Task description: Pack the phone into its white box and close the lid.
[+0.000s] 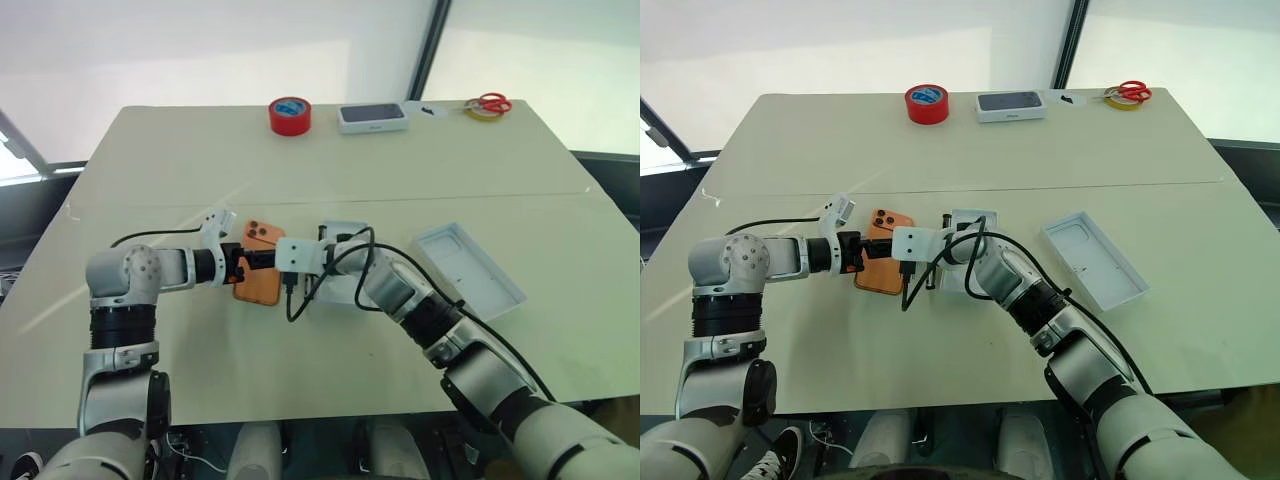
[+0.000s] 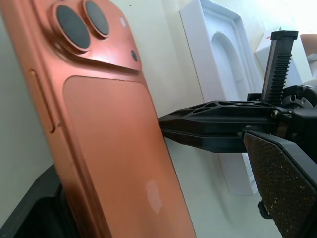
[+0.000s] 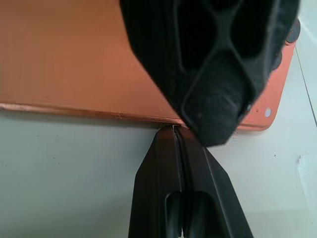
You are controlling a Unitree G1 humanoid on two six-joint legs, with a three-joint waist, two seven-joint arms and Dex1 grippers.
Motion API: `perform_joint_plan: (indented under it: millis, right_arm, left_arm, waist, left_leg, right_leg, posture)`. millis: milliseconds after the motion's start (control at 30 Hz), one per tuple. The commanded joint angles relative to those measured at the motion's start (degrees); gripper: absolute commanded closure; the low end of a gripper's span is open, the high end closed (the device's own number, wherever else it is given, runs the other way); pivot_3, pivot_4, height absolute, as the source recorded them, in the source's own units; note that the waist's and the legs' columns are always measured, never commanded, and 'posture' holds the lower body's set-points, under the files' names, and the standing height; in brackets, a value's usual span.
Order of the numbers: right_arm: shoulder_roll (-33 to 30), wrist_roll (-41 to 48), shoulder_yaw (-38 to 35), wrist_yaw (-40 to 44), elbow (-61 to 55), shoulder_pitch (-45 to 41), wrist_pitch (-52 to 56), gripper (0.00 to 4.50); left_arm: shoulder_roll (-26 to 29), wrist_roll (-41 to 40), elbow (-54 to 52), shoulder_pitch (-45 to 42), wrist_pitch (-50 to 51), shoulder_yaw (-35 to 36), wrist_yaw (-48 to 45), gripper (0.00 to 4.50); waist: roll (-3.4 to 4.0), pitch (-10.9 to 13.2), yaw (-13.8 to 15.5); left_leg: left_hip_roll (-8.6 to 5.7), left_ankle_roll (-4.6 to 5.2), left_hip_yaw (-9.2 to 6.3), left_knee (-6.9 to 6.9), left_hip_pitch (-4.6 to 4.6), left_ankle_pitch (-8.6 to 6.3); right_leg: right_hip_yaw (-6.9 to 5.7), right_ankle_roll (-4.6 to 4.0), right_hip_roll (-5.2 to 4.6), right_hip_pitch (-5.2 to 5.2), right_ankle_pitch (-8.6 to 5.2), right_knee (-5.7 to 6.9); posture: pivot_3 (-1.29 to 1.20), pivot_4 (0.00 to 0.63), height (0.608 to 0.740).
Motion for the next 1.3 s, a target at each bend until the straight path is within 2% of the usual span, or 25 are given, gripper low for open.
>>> perform_joint_plan:
  millis: [33, 133, 200, 267, 333, 567, 667, 767, 900, 1000, 1067, 1100, 1167, 1233, 1300]
  right_arm:
    - [0.39, -0.25, 0.03, -0.13, 0.2, 0.23, -0.54, 4.47]
    - [0.32, -0.35, 0.07, -0.22, 0.14, 0.3, -0.56, 4.47]
    - [0.26, -0.54, 0.22, -0.29, 0.08, 0.33, -0.66, 4.5]
    - [0.26, -0.56, 0.23, -0.28, 0.12, 0.31, -0.74, 4.5]
    - [0.25, -0.67, 0.36, -0.23, 0.09, 0.35, -0.86, 4.5]
    - [0.11, -0.62, 0.08, -0.24, 0.0, 0.54, -0.77, 4.5]
    - [-0.01, -0.58, -0.05, -0.2, -0.24, 0.57, -0.76, 4.5]
    - [-0.21, -0.32, -0.58, -0.76, -0.63, 0.59, -1.87, 4.5]
    - [0.93, 5.55, -6.53, -2.61, -5.3, 1.42, -4.82, 4.5]
    - [2.26, 11.36, -12.38, -3.9, -8.98, 2.66, -6.07, 4.5]
    - [1.7, 16.96, -14.4, 1.15, -11.81, 3.86, -2.77, 4.5]
    - [0.96, 19.82, -15.5, 3.73, -13.63, 4.42, 0.27, 4.09]
    - [-1.0, 24.28, -17.38, 7.34, -17.26, 5.44, 5.68, 3.62]
    - [-4.54, 24.68, -16.68, 9.99, -21.19, 7.47, 4.13, 2.64]
    - [-10.66, 22.14, -14.04, 13.28, -25.72, 10.77, -0.11, 1.65]
  left_arm:
    - [1.79, -1.77, 2.66, 2.43, 0.24, 0.9, -1.84, 0.0]
    - [2.64, -2.81, 4.29, 3.44, -0.02, 1.69, -2.54, 0.0]
    - [2.69, -3.69, 4.97, 3.66, 0.12, 2.43, -2.69, 0.51]
    - [2.68, -4.27, 5.29, 3.75, 0.35, 2.64, -2.78, 1.21]
    - [2.74, -4.48, 5.59, 4.48, -0.26, 2.35, -3.17, 2.17]
    - [2.15, -5.65, 8.62, 4.96, 0.76, 4.25, -2.42, 2.17]
    - [2.13, -5.9, 10.15, 5.15, -0.1, 4.72, -2.47, 3.03]
    - [2.29, -6.98, 9.81, 5.42, -0.46, 4.74, -3.51, 4.42]
    - [2.07, -9.3, 9.59, 5.36, 0.39, 6.64, -3.92, 4.47]
    - [1.19, -12.44, 11.72, 3.86, 2.11, 12.15, -3.33, 4.47]
    - [0.59, -13.39, 11.16, 3.97, 0.7, 13.97, -3.12, 4.47]
    - [0.02, -14.17, 11.51, 3.52, 1.2, 15.76, -2.24, 4.5]
    - [-1.15, -15.3, 10.98, 3.29, 0.9, 17.9, -0.94, 4.5]
    - [-1.61, -14.96, 8.8, 4.38, 0.17, 16.74, -0.35, 4.5]
    - [-2.34, -15.6, 8.05, 4.75, 1.19, 17.31, 1.04, 4.5]
  waist:
    - [-0.02, 0.01, -0.28]
    - [-0.04, 0.03, -0.41]
    - [-0.04, 0.03, -0.42]
    - [-0.05, 0.03, -0.42]
    - [-0.06, 0.04, -0.42]
    - [-0.08, 0.05, -0.39]
    - [-0.08, 0.05, -0.41]
    - [-0.09, 0.04, -0.33]
    - [-0.12, 0.08, -0.3]
    - [-0.2, 0.23, -0.36]
    - [-0.2, 0.23, -0.4]
    - [-0.2, 0.23, -0.39]
    - [-0.22, 0.24, -0.33]
    - [-0.3, 0.29, 0.04]
    - [-0.32, 0.31, 0.16]
  left_leg:
    - [0.01, 0.0, 0.0, -0.01, 0.0, 0.0]
    - [0.03, -0.01, 0.0, -0.06, -0.04, 0.0]
    - [0.03, -0.01, 0.0, -0.07, -0.04, 0.0]
    - [0.03, -0.01, 0.01, -0.06, -0.04, 0.0]
    - [0.04, -0.01, 0.0, -0.07, -0.05, 0.0]
    - [0.05, -0.03, -0.01, -0.06, -0.05, -0.01]
    - [0.05, -0.03, -0.01, -0.06, -0.05, -0.01]
    - [0.06, -0.03, -0.01, -0.06, -0.05, -0.01]
    - [0.08, -0.17, -0.04, -0.07, -0.03, -0.09]
    - [0.08, -0.06, -0.02, -0.08, -0.2, -0.01]
    - [0.08, -0.05, -0.02, -0.09, -0.22, 0.01]
    - [0.08, -0.05, -0.02, -0.11, -0.2, 0.01]
    - [0.08, -0.05, -0.03, -0.11, -0.2, 0.01]
    - [0.08, -0.04, -0.03, -0.08, -0.21, 0.01]
    - [0.04, -0.03, -0.02, -0.07, -0.24, -0.04]
  right_leg:
    - [0.0, 0.0, 0.0, 0.0, 0.0, 0.0]
    - [0.02, 0.0, 0.0, -0.05, 0.0, 0.0]
    - [0.02, 0.0, 0.0, -0.06, 0.0, 0.0]
    - [0.03, 0.0, 0.0, -0.06, 0.0, 0.0]
    - [0.03, 0.0, 0.0, -0.08, 0.0, 0.0]
    - [0.03, -0.01, -0.01, -0.08, 0.0, 0.0]
    - [0.03, -0.01, -0.01, -0.08, 0.0, -0.01]
    - [0.02, 0.0, 0.0, -0.1, 0.0, -0.02]
    - [0.0, -0.01, -0.01, -0.13, 0.0, -0.06]
    - [0.04, -0.01, -0.02, -0.2, 0.01, -0.05]
    - [0.04, 0.0, -0.02, -0.23, 0.01, -0.03]
    - [0.04, 0.0, -0.01, -0.22, 0.01, -0.03]
    - [0.03, 0.0, 0.01, -0.2, 0.01, -0.03]
    - [0.02, 0.0, 0.01, -0.17, 0.01, -0.04]
    - [0.01, 0.0, -0.06, -0.18, 0.01, -0.11]
  posture:
    - [0.0, 0.15, 0.74]
    - [0.0, 0.15, 0.74]
    - [0.0, 0.15, 0.74]
    - [0.0, 0.15, 0.74]
    - [0.0, 0.15, 0.74]
    - [0.0, 0.15, 0.74]
    - [0.0, 0.15, 0.74]
    - [0.0, 0.15, 0.74]
    - [0.0, 0.15, 0.74]
    - [0.0, 0.15, 0.74]
    - [0.0, 0.15, 0.74]
    - [0.0, 0.15, 0.74]
    - [0.0, 0.15, 0.74]
    - [0.0, 0.15, 0.74]
    - [0.0, 0.15, 0.74]
